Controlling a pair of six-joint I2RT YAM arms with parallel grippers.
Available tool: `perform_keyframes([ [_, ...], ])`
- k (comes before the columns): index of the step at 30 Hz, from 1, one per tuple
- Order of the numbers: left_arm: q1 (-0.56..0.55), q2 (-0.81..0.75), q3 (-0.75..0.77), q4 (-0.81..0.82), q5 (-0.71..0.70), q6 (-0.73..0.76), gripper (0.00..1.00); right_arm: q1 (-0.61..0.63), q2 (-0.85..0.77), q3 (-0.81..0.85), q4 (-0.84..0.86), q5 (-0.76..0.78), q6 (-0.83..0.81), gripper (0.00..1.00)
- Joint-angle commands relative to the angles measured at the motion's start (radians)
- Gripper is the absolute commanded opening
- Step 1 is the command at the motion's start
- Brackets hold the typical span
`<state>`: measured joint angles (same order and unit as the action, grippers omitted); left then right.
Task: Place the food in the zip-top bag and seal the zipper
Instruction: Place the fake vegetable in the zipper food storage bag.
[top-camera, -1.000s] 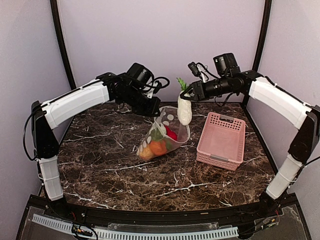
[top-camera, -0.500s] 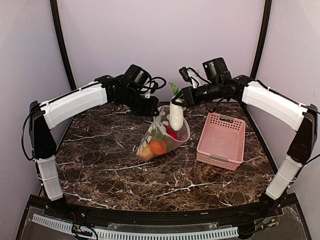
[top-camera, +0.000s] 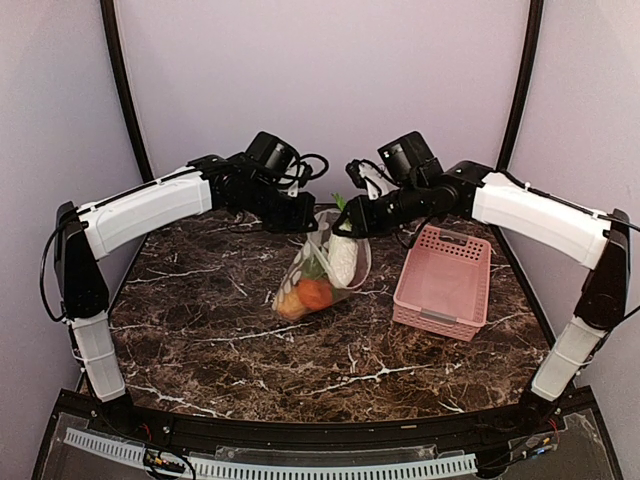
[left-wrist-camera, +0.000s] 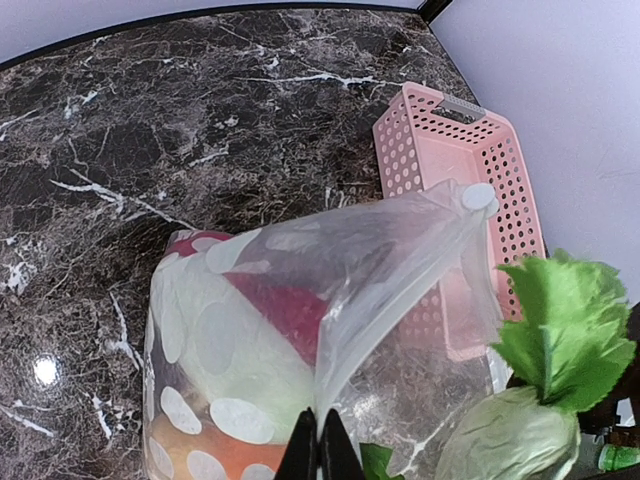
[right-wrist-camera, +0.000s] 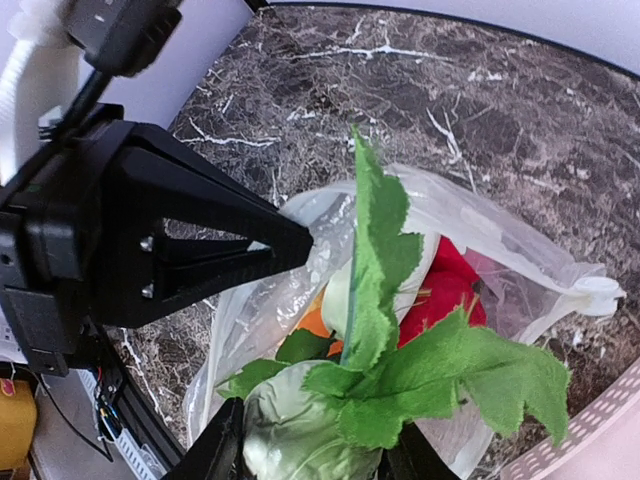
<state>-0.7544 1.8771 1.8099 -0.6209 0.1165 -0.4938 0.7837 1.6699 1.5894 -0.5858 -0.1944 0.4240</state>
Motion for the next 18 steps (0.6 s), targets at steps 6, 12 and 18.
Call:
perform_keyframes([
  [6, 0.006, -0.063, -0.017, 0.013, 0.003, -0.004, 0.01, 0.007, 0.031, 0.016, -0.057, -0.059, 0.075, 0.48],
  [12, 0.007, -0.056, -0.024, 0.027, 0.008, 0.01, 0.01, -0.042, 0.009, 0.031, -0.036, -0.153, 0.02, 0.66],
  [18, 0.012, -0.052, -0.023, 0.038, 0.026, 0.017, 0.01, -0.123, -0.011, 0.019, 0.016, -0.395, -0.065, 0.72],
])
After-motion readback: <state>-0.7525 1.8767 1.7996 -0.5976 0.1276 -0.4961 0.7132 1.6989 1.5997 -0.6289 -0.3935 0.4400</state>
